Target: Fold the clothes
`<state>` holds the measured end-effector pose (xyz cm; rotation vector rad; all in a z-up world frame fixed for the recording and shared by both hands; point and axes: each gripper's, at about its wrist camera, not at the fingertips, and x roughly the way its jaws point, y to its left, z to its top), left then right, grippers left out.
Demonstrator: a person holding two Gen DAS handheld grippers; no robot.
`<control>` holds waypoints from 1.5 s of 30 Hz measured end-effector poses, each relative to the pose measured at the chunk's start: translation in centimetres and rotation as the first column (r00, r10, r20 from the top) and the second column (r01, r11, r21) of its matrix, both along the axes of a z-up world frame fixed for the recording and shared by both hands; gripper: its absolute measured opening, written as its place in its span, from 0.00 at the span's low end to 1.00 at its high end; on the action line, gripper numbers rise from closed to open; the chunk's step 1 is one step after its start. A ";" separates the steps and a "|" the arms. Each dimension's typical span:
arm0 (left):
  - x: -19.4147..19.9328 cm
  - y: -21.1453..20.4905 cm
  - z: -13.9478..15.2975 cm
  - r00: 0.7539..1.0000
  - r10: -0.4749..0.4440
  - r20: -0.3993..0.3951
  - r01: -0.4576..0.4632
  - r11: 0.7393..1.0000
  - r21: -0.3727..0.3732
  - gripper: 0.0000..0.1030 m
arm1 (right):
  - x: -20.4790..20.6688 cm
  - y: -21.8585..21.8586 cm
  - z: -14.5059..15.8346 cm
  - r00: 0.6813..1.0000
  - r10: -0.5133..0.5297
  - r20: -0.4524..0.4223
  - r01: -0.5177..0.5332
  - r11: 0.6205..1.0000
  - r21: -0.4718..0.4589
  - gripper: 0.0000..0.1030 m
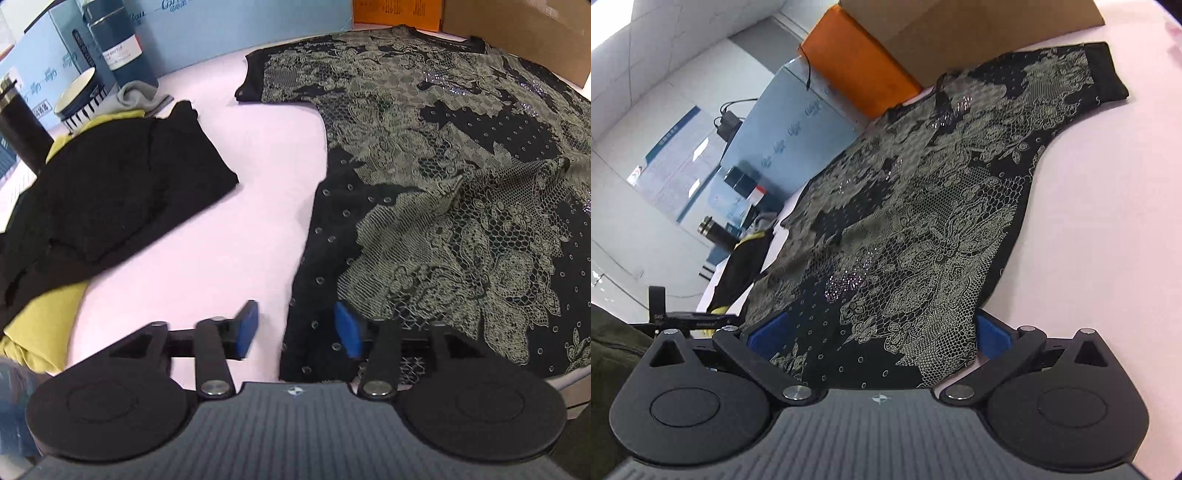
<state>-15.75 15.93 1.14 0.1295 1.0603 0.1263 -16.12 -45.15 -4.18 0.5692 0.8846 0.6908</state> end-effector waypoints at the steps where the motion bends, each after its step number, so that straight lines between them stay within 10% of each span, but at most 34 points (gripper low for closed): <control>1: 0.0 0.0 0.4 1.000 0.006 0.013 -0.006 0.999 0.033 0.51 | 0.0 -0.1 0.2 1.000 0.011 -0.014 -0.011 1.000 -0.001 1.00; 6: 0.3 -0.3 3.0 0.988 0.045 0.146 -0.072 0.980 0.187 0.61 | -2.1 0.5 1.6 0.997 0.070 -0.024 -0.071 0.997 -0.041 1.00; 10: 0.6 -6.5 4.2 0.935 -0.276 0.223 0.232 0.951 0.206 0.61 | -4.3 0.5 2.0 1.000 -0.023 -0.004 0.023 0.997 -0.069 1.00; 12: -0.1 -12.2 4.1 0.815 -0.522 0.251 0.471 0.849 0.239 0.60 | -5.5 0.2 1.8 0.992 -0.127 0.019 0.128 0.989 -0.077 1.00; 16: -2.4 -23.4 3.0 0.440 -0.858 0.265 0.809 0.507 0.299 0.60 | -7.6 -1.3 1.0 0.919 -0.393 0.033 0.393 0.920 -0.002 1.00; 19: -5.1 -29.7 1.3 0.221 -0.948 0.228 0.910 0.285 0.302 0.61 | -8.6 -1.8 0.2 0.867 -0.498 0.029 0.496 0.866 0.059 1.00; 21: -6.8 -32.2 0.2 0.136 -0.971 0.197 0.929 0.194 0.317 0.65 | -9.0 -1.8 -0.2 0.840 -0.541 0.035 0.537 0.839 0.081 1.00; 24: -8.5 -34.1 -1.4 0.085 -0.987 0.138 0.924 0.130 0.359 0.63 | -9.1 -1.6 -0.2 0.805 -0.592 0.033 0.588 0.804 0.089 1.00; 26: -8.2 -33.9 -2.2 0.096 -0.987 0.128 0.921 0.137 0.365 0.12 | -9.1 -1.6 -0.2 0.790 -0.613 0.035 0.608 0.789 0.094 1.00; 28: -6.7 -33.3 -1.8 0.191 -0.966 0.172 0.913 0.240 0.329 0.00 | -9.4 -1.5 -0.3 0.783 -0.621 0.045 0.615 0.782 0.102 1.00; 33: 2.7 -28.9 -0.5 0.675 -0.708 0.210 0.680 0.707 0.196 0.01 | -10.0 -1.6 0.0 0.794 -0.606 0.051 0.599 0.794 0.099 1.00; 35: 5.7 -26.3 -0.5 0.793 -0.580 0.184 0.558 0.814 0.162 0.01 | -10.2 -1.6 0.2 0.792 -0.608 0.050 0.602 0.792 0.102 1.00; 37: 4.8 -25.9 0.2 0.732 -0.644 0.224 0.615 0.765 0.190 0.06 | -10.4 -1.6 0.2 0.792 -0.608 0.051 0.600 0.791 0.116 1.00; 38: 3.4 -26.6 0.5 0.657 -0.715 0.238 0.677 0.699 0.229 0.19 | -10.3 -1.5 -0.1 0.795 -0.606 0.043 0.598 0.793 0.119 1.00; 41: -2.7 -29.5 0.0 0.311 -0.922 0.231 0.847 0.379 0.371 0.78 | -9.7 -1.3 -0.8 0.804 -0.594 0.023 0.589 0.802 0.096 1.00; 43: -6.7 -30.5 -0.9 0.089 -0.974 0.208 0.889 0.172 0.423 0.81 | -9.2 -1.3 -1.0 0.801 -0.598 0.009 0.595 0.799 0.087 1.00; 45: -7.7 -31.1 -1.6 0.053 -0.982 0.180 0.923 0.117 0.368 0.81 | -9.0 -1.5 -1.0 0.792 -0.610 -0.013 0.608 0.788 0.100 1.00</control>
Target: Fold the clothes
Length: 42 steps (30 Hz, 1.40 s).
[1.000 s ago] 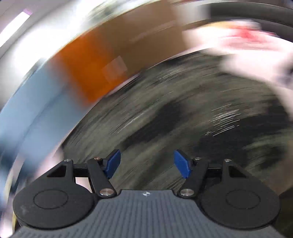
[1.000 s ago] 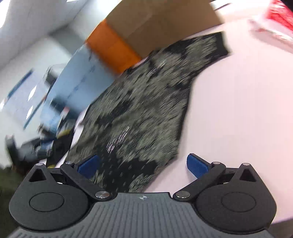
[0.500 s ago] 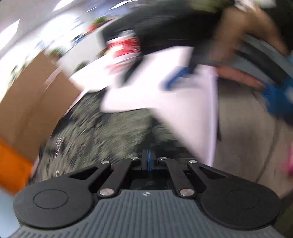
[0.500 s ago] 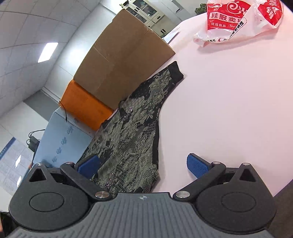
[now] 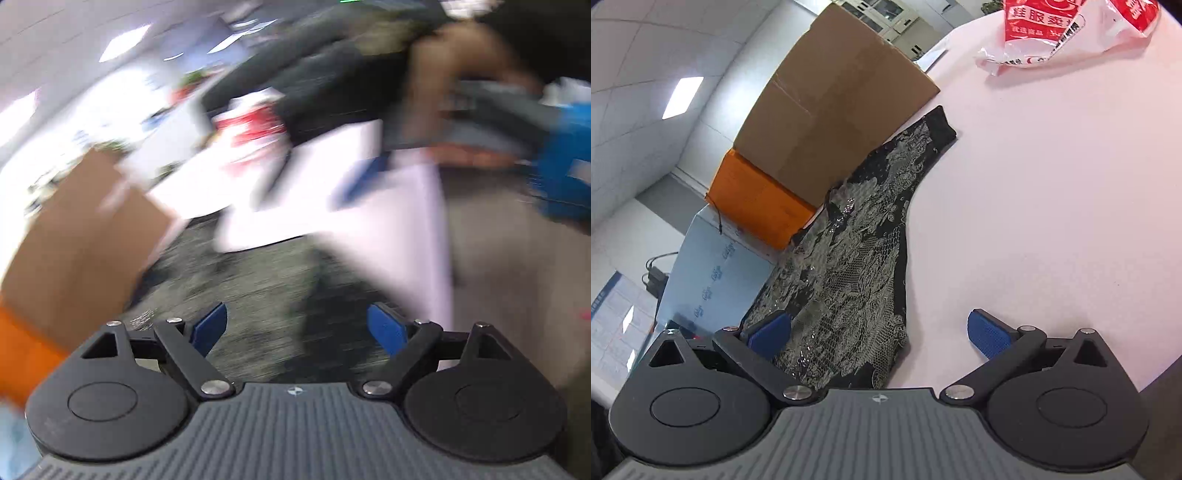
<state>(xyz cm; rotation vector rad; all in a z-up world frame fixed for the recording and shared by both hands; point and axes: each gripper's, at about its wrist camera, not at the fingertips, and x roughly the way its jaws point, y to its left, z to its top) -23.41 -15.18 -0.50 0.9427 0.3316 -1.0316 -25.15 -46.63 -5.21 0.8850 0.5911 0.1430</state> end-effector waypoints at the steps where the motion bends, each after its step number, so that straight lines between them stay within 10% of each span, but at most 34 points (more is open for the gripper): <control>1: 0.0 -0.3 -0.4 1.000 0.009 -0.007 -0.009 1.000 0.020 0.81 | 0.0 -0.1 0.0 1.000 -0.006 -0.004 0.006 1.000 0.012 1.00; 6: -0.3 -0.8 -2.0 1.000 0.022 0.016 -0.023 0.998 0.064 0.81 | 0.8 1.9 1.7 0.990 0.132 -0.055 -0.138 0.983 -0.121 1.00; 9: -0.8 -0.7 -2.5 1.000 0.015 0.026 -0.017 0.998 0.062 0.75 | 1.8 5.0 2.5 0.946 0.302 -0.119 -0.324 0.896 -0.305 1.00; 11: -1.2 -0.2 -2.0 0.999 -0.029 -0.038 0.031 0.998 0.057 0.32 | 2.5 6.2 2.6 0.909 0.391 -0.143 -0.416 0.848 -0.327 0.70; 12: -1.3 0.0 -1.8 0.998 -0.044 -0.055 0.046 0.998 0.045 0.25 | 3.2 6.7 2.5 0.891 0.421 -0.169 -0.453 0.829 -0.328 0.07; 14: -0.7 0.9 -1.1 0.999 -0.001 -0.034 0.001 1.000 -0.003 0.01 | 4.2 7.2 2.8 0.885 0.427 -0.188 -0.466 0.813 -0.348 0.03; 17: 2.6 2.9 0.6 0.981 0.186 -0.046 -0.190 0.976 -0.105 0.01 | 5.8 6.6 4.4 0.906 0.411 -0.100 -0.422 0.860 -0.286 0.03; 19: 6.2 4.6 1.5 0.922 0.375 -0.102 -0.386 0.913 -0.135 0.02 | 7.7 6.6 5.7 0.916 0.399 -0.037 -0.395 0.885 -0.247 0.03; 22: 11.9 7.7 0.7 0.756 0.635 -0.161 -0.650 0.758 -0.063 0.08 | 12.1 7.7 7.0 0.927 0.374 0.024 -0.361 0.910 -0.203 0.05; 26: 15.3 12.3 -0.7 0.575 0.805 -0.146 -0.813 0.582 0.014 0.19 | 17.8 9.4 6.5 0.931 0.361 0.052 -0.349 0.923 -0.160 0.38; 29: 14.5 16.0 -0.2 0.524 0.837 -0.159 -0.850 0.526 -0.034 0.53 | 18.4 10.0 7.1 0.923 0.376 0.081 -0.358 0.916 -0.181 0.38; 31: 13.3 17.1 0.0 0.517 0.840 -0.163 -0.855 0.514 -0.065 0.57 | 17.9 10.1 7.3 0.908 0.411 0.077 -0.387 0.896 -0.219 0.39; 37: 11.2 19.2 0.3 0.530 0.821 -0.211 -0.847 0.527 -0.072 0.58 | 15.3 13.8 7.1 0.809 0.586 -0.043 -0.517 0.676 -0.526 0.40; 42: 10.3 20.3 -0.2 0.505 0.842 -0.188 -0.860 0.508 -0.036 0.65 | 16.6 20.1 7.1 0.590 0.786 -0.183 -0.583 0.258 -0.771 0.40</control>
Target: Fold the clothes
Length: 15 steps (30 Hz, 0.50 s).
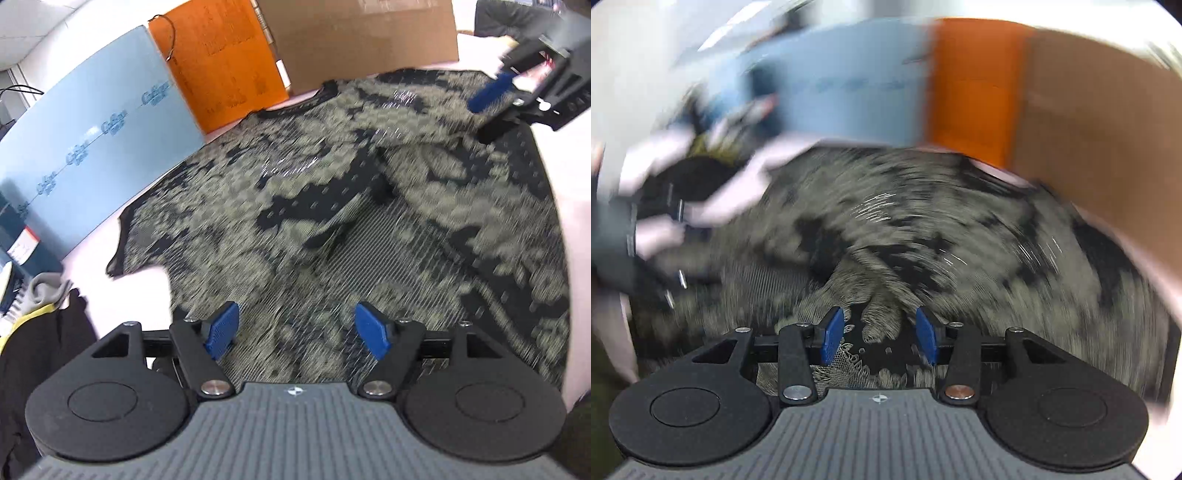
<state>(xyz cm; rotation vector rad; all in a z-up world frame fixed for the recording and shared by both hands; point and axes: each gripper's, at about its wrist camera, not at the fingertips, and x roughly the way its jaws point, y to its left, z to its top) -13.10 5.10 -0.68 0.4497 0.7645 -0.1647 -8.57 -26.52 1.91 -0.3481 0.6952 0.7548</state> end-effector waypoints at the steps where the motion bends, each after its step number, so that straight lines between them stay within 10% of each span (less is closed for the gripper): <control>1: -0.1 0.4 0.0 1.000 0.023 -0.004 -0.023 1.000 0.004 0.65 | 0.7 0.8 -0.1 0.999 0.051 0.004 -0.050 0.998 -0.030 0.40; 9: -1.5 2.8 -0.5 0.984 0.172 -0.039 -0.172 0.985 -0.008 0.68 | 7.0 4.4 -2.0 0.970 0.237 -0.064 -0.242 0.965 -0.103 0.37; 12: -1.3 2.6 -0.6 0.981 0.191 -0.039 -0.191 0.981 -0.003 0.71 | 8.0 4.9 -2.5 0.960 0.253 -0.119 -0.267 0.957 -0.116 0.03; 15: -1.1 2.2 -0.7 0.983 0.181 -0.032 -0.180 0.983 0.015 0.71 | 7.8 4.7 -2.1 0.954 0.258 -0.149 -0.272 0.959 -0.078 0.02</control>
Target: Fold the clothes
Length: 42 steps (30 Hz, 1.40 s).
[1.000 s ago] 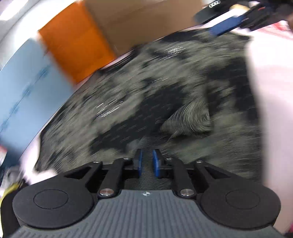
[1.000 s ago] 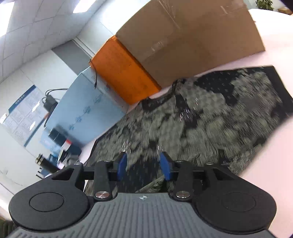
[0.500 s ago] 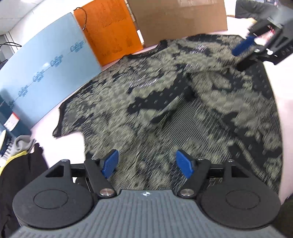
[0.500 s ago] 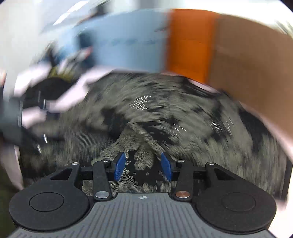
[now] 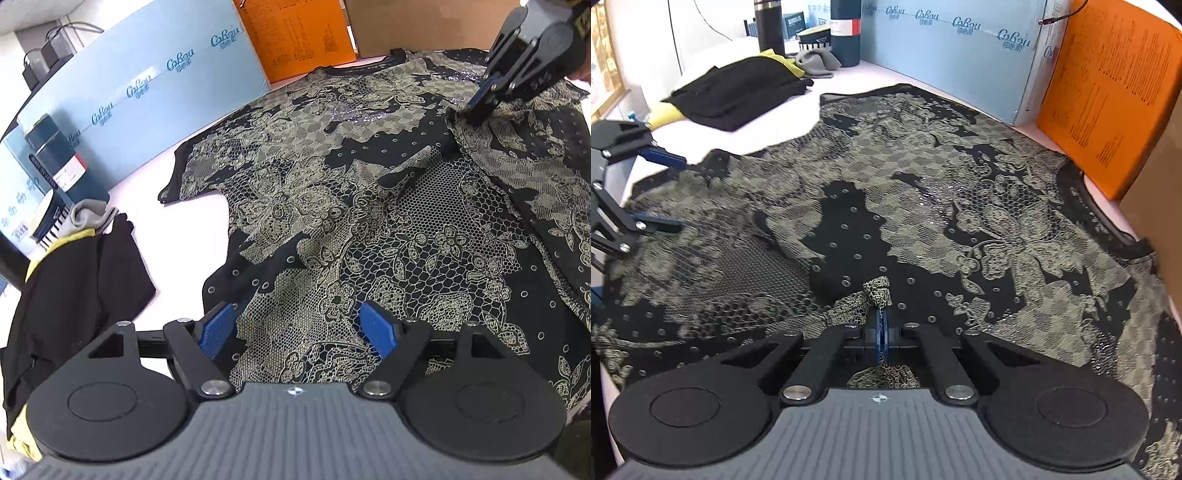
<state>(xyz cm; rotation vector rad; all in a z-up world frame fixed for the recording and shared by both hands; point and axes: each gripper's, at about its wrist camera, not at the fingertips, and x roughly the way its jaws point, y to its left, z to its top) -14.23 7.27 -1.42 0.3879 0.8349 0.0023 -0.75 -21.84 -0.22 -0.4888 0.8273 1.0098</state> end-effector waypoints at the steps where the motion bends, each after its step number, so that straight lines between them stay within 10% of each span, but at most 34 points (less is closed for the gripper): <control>1: 0.0 0.0 0.0 1.000 -0.006 0.001 0.006 1.000 0.007 0.72 | -0.3 -0.4 0.4 1.000 -0.005 -0.014 0.005 1.000 0.018 0.02; 6: -0.2 0.8 0.9 0.999 -0.039 0.001 0.039 0.999 -0.003 0.73 | -3.1 -3.6 3.4 0.992 0.001 -0.122 0.011 0.995 0.104 0.02; 13: -3.7 8.4 5.6 0.998 -0.065 -0.001 0.062 0.962 -0.265 0.81 | -11.9 -9.8 7.5 0.982 0.004 -0.191 -0.009 1.000 -0.025 0.02; 22: -5.7 13.7 2.8 0.982 -0.028 -0.186 -0.035 0.944 -0.329 0.77 | -20.0 -13.1 3.4 0.962 -0.170 -0.213 0.134 0.976 -0.173 0.02; 25: -5.1 13.8 1.5 0.974 0.013 -0.228 -0.104 0.914 -0.392 0.60 | -21.1 -13.4 3.0 0.956 -0.220 -0.196 0.193 0.970 -0.145 0.02; 28: -5.0 13.6 1.7 0.975 0.041 -0.219 -0.131 0.903 -0.410 0.03 | -21.6 -13.4 3.3 0.955 -0.233 -0.180 0.209 0.967 -0.142 0.02; 36: -5.7 12.8 7.3 0.994 -0.020 -0.104 -0.025 0.910 -0.414 0.03 | -21.4 -15.2 5.2 0.962 -0.237 -0.137 0.205 0.956 -0.209 0.02; 42: -5.7 11.8 3.4 0.972 -0.031 -0.232 -0.044 0.949 -0.313 0.04 | -21.7 -17.9 4.0 0.933 -0.308 -0.188 0.255 0.931 -0.261 0.02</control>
